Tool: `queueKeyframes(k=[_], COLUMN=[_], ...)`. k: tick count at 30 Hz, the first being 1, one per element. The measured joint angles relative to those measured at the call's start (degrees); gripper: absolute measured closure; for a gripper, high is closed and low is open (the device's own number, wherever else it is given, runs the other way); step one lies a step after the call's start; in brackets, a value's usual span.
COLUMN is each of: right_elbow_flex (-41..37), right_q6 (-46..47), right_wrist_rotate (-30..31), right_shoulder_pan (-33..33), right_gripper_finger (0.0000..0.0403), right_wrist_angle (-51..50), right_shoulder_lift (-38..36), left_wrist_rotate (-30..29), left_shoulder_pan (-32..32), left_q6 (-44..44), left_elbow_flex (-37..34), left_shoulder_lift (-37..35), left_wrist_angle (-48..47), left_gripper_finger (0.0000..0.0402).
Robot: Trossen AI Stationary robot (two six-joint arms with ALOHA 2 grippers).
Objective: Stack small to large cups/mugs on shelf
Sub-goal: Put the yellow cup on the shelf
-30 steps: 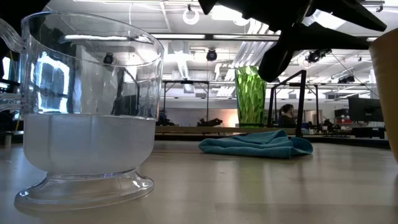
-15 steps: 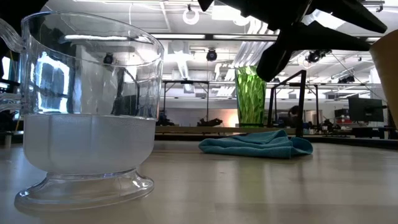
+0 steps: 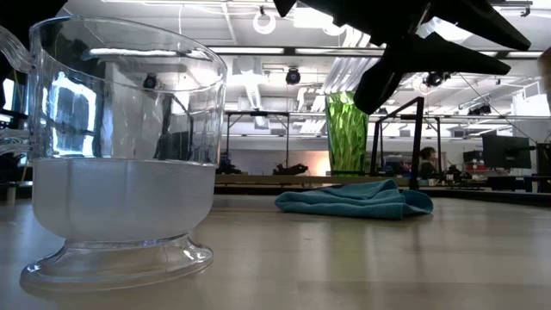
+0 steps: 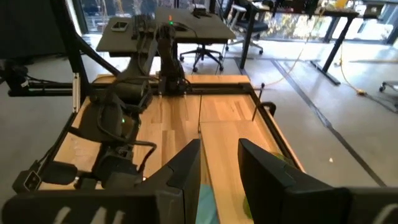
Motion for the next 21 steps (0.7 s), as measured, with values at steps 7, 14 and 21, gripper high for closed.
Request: queueKeyframes(k=[7, 14, 21], right_elbow_flex=[-0.1, -9.7, -23.0], right_q6=[11.1, 25.9, 31.9], right_wrist_rotate=[-8.3, -22.8, -31.2], right_shoulder_pan=[0.0, 0.0, 0.0], right_gripper_finger=[0.0304, 0.0304, 0.0304], right_wrist_angle=[-5.5, -6.3, 6.0], right_shoulder_lift=[0.1, 0.2, 0.2], left_wrist_rotate=[0.2, 1.2, 1.7], left_shoulder_pan=[0.0, 0.0, -0.8], left_q6=[0.0, 2.9, 5.0], left_elbow_flex=[0.0, -0.1, -0.1], left_shoulder_lift=[0.0, -0.5, -0.5], left_wrist_angle=[-2.4, -14.0, -18.3], left_gripper_finger=[0.0325, 0.0325, 0.0325])
